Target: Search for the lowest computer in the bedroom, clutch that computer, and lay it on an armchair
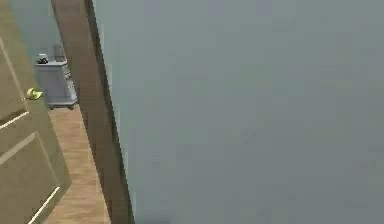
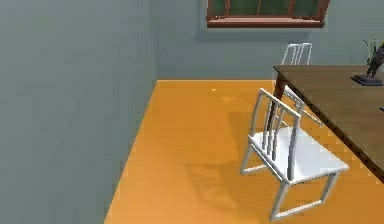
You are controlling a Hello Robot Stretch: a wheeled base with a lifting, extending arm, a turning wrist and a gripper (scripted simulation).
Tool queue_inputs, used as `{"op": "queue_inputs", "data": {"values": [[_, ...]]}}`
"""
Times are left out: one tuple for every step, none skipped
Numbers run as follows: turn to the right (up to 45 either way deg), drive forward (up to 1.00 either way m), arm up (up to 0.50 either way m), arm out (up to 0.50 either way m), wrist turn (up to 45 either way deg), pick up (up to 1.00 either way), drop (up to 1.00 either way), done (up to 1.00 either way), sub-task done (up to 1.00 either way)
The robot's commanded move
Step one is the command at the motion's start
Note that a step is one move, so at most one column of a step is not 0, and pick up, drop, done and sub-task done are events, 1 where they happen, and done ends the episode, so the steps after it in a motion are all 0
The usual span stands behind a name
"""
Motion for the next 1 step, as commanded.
{"op": "queue_inputs", "data": {"values": [[-45.0,0.0,0.0,0.0,0.0,0.0,0.0,0.0,0.0]]}}
